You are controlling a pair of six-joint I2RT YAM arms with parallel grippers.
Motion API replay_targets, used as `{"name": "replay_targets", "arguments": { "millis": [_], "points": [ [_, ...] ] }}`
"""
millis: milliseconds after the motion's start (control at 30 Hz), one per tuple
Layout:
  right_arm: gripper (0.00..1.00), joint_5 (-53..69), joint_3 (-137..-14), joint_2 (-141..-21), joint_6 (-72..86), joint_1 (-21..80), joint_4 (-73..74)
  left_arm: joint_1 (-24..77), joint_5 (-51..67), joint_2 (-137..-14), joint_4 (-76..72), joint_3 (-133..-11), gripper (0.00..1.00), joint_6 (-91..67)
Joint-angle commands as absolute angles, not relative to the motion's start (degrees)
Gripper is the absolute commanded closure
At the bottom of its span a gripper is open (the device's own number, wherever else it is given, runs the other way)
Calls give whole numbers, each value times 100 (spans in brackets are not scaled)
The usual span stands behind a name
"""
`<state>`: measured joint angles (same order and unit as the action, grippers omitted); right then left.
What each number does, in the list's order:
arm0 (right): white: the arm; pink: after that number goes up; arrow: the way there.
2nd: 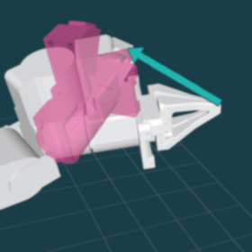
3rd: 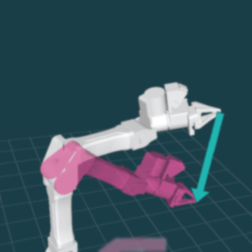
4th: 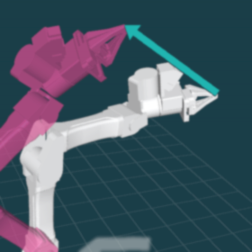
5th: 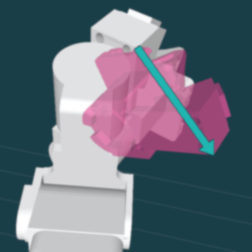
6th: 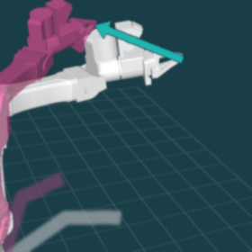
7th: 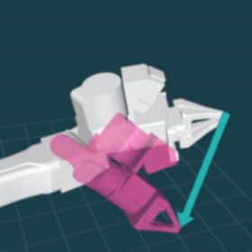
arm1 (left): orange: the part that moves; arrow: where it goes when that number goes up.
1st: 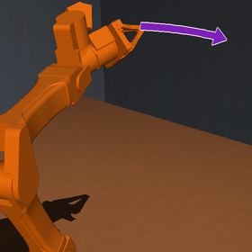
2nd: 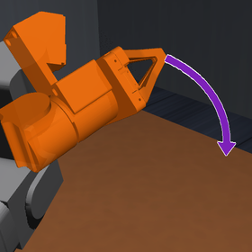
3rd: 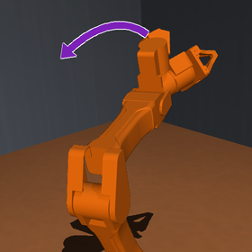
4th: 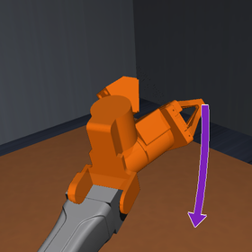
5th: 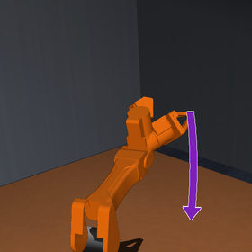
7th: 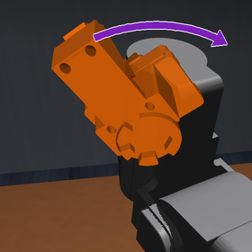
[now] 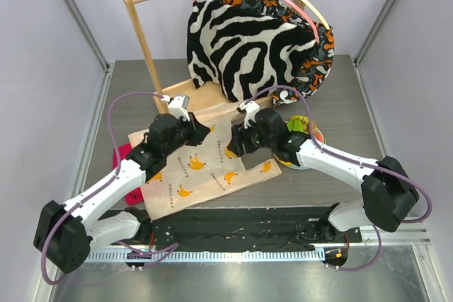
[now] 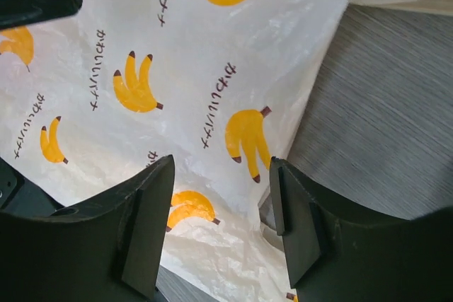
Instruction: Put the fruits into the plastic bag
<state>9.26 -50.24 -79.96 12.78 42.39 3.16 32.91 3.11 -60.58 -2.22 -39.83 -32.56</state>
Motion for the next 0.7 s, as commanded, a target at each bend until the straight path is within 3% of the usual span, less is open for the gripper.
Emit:
{"name": "replay_targets", "arguments": {
  "millis": [0,33,100,133,333,667],
  "points": [
    [36,1046,-4861,-7963,1546,3912,105,3322,624,-6616,-404,-4174,88,-3261],
    [36,1037,-4799,-7911,1590,3824,114,3383,554,-6775,-369,-4288,74,-3261],
    [36,1063,-4571,-7631,1626,3552,123,3707,335,-7056,-290,-4481,61,-3147],
    [36,1046,-4449,-7507,1687,3420,149,3839,38,-7406,-107,-4604,50,-3094],
    [35,423,-4272,-6795,1951,2707,544,4473,-1307,-8559,737,-5791,28,-3085],
    [33,325,-4105,-6522,2057,2619,527,4869,-3058,-10369,2600,-7628,26,-3014]
  ]
}}
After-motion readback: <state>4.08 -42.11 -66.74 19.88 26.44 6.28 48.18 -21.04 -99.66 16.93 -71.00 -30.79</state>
